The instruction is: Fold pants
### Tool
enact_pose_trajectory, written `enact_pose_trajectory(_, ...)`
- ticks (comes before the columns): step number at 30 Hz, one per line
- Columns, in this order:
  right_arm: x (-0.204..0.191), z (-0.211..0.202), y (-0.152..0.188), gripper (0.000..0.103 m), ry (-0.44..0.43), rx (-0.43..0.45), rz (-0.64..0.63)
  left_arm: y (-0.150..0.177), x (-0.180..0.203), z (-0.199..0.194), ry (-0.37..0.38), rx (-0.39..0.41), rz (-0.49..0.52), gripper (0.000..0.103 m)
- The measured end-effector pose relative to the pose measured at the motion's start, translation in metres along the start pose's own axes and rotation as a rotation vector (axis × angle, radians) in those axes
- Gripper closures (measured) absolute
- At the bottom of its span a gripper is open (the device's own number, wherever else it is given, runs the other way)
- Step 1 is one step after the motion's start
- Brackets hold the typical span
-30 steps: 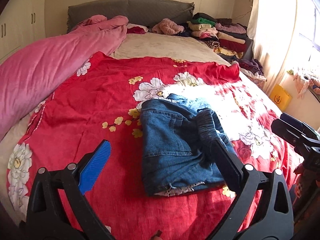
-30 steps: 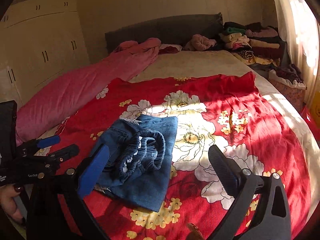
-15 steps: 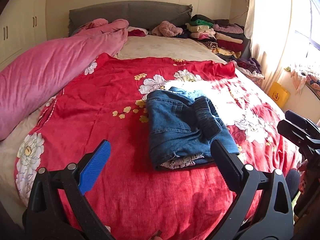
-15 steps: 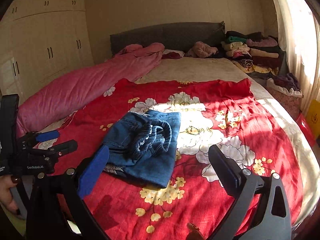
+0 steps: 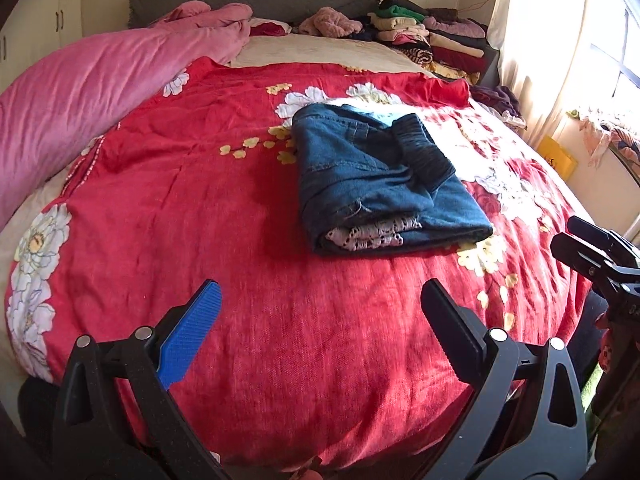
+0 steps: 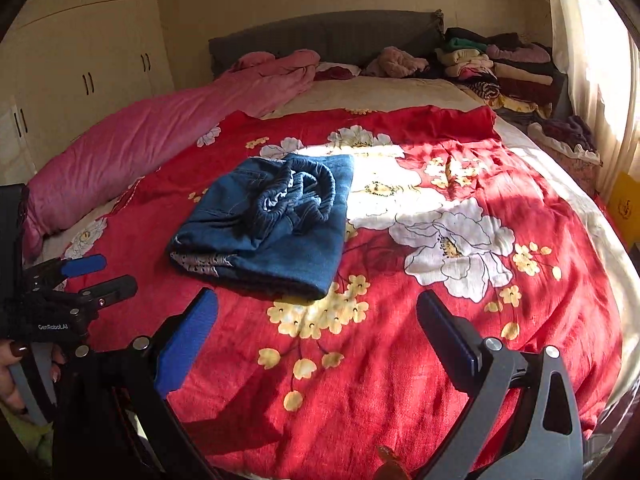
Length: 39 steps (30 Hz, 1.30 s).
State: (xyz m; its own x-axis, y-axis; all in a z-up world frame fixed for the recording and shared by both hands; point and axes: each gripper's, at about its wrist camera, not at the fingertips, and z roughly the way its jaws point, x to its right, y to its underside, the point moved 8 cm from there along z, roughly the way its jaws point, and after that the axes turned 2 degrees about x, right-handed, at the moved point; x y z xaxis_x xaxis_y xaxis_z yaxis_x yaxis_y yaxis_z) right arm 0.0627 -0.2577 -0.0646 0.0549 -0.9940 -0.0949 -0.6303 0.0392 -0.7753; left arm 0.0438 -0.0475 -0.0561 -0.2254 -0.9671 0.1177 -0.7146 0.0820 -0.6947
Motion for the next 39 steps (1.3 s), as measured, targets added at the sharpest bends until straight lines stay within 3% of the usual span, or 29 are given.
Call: enact_pose_trajectory(39,-0.0013,0.0043,0.0047,0.004,0.001,-0.019,-0.007,0.0045,-0.0057,0.002,-0.047,-0.014,-0.012,0.009)
